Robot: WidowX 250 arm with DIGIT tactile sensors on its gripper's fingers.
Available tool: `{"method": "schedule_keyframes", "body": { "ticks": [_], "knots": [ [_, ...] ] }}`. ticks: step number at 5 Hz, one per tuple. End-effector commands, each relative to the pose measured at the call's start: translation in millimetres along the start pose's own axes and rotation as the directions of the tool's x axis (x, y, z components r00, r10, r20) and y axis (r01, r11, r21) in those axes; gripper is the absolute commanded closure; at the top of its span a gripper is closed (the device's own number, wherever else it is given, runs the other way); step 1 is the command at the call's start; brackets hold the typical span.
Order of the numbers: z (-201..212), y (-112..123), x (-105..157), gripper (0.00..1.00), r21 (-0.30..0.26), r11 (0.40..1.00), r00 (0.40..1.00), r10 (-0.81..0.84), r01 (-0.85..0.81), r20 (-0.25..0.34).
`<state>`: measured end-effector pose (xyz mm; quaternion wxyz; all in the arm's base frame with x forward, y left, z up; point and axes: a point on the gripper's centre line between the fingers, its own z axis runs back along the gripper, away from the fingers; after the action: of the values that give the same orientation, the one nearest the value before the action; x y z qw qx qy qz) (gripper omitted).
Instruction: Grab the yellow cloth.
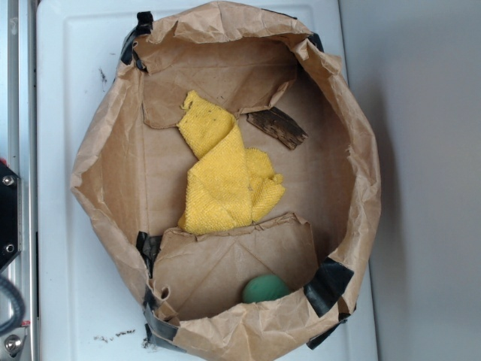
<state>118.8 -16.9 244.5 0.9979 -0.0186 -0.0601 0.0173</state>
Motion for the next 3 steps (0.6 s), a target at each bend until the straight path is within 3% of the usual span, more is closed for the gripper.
{"method": "schedule_keyframes", "body": {
  "ticks": [1,2,3],
  "knots": [
    [0,0,0,0.0,0.0,1.0,1.0,0.0,0.0,0.0],
    [-8,-3,49,0.0,-0.04,0.992,0.993,0.117,-0.117,-0.01],
    [-12,-2,99,0.0,-0.018,0.985,0.985,0.173,-0.173,-0.002]
  ]
}}
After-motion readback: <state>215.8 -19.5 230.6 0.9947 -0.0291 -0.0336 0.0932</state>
